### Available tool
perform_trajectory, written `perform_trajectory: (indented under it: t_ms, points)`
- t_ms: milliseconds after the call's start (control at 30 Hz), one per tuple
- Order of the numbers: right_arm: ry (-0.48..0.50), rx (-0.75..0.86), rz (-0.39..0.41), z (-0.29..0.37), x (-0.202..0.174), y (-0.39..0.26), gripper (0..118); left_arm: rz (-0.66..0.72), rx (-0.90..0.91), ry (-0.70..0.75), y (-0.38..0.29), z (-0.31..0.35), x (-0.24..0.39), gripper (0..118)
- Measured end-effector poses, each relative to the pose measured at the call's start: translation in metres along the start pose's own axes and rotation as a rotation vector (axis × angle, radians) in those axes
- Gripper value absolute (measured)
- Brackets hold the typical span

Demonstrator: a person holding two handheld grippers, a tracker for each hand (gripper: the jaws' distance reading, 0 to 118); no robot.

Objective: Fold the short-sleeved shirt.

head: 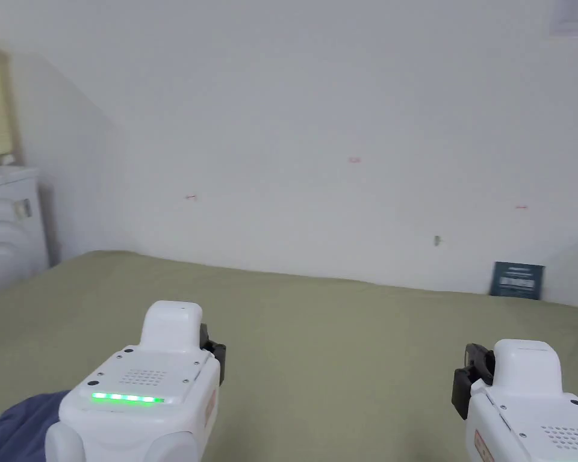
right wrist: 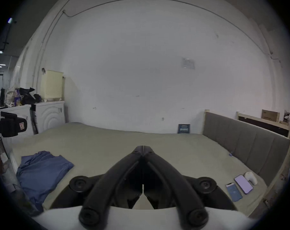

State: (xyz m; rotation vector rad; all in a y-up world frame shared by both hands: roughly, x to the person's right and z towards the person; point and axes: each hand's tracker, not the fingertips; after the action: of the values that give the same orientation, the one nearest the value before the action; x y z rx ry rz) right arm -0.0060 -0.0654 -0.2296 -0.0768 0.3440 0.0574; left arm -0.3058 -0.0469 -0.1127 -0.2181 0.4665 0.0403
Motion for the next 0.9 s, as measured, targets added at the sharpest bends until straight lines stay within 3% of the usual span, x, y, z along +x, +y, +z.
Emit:
perform_trajectory:
  t_ms: [100,200,333,533,900]
  points:
    - [0.155,0.024,-0.005,-0.012,-0.056,-0.002,1,0.067,-0.021,0.132,-0.005,0.022,-0.059,2]
    - [0.318,0.030,0.004,-0.017,-0.118,-0.001,1,0.039,-0.030,0.314,-0.012,0.052,-0.111,2]
    - [0.468,0.028,-0.022,-0.020,-0.177,0.000,1,0.080,-0.039,0.439,-0.019,0.085,-0.160,2]
    - [0.526,0.023,-0.007,-0.024,-0.210,-0.003,1,0.088,-0.050,0.488,-0.028,0.099,-0.186,2]
    - [0.512,-0.041,-0.017,-0.043,-0.207,-0.017,1,0.099,-0.128,0.409,-0.042,0.036,-0.191,2]
